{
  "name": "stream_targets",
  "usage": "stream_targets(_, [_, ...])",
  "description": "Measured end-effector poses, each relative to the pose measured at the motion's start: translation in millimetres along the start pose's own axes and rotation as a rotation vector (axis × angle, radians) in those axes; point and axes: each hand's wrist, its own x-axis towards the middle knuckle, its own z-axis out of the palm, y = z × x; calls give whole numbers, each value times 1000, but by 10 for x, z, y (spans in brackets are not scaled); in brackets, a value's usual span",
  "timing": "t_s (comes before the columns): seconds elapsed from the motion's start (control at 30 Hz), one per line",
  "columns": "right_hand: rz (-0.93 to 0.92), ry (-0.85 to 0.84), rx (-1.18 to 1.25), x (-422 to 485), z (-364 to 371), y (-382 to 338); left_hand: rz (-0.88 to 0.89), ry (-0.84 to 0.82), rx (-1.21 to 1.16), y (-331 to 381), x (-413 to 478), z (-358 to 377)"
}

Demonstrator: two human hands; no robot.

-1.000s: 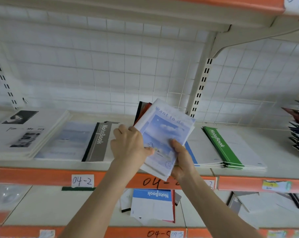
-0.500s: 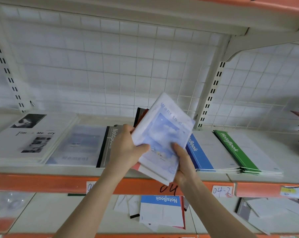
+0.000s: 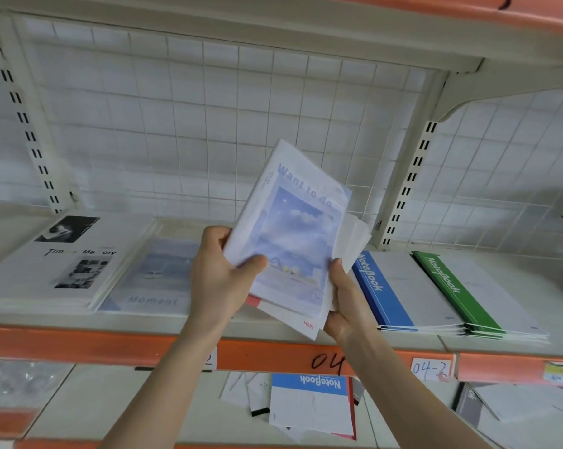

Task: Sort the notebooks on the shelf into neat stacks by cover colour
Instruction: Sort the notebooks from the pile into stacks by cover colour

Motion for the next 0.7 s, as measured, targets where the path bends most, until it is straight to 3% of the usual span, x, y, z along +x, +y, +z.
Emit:
stream_targets(0.27, [11,56,-112,29,21,-45,-65,132,-109,-262,235,-388])
stream_targets(0.4, [-6,45,-206,63,55,-69,-228,205,-86,-693,224,-684])
stream_targets(0.57, [-76,103,-325,97,115,-51,-326,282,175,-979,276,-884])
stream_targets(0.7, [-17,137,-331,102,120,-36,-314,174,526,-998,253,-920])
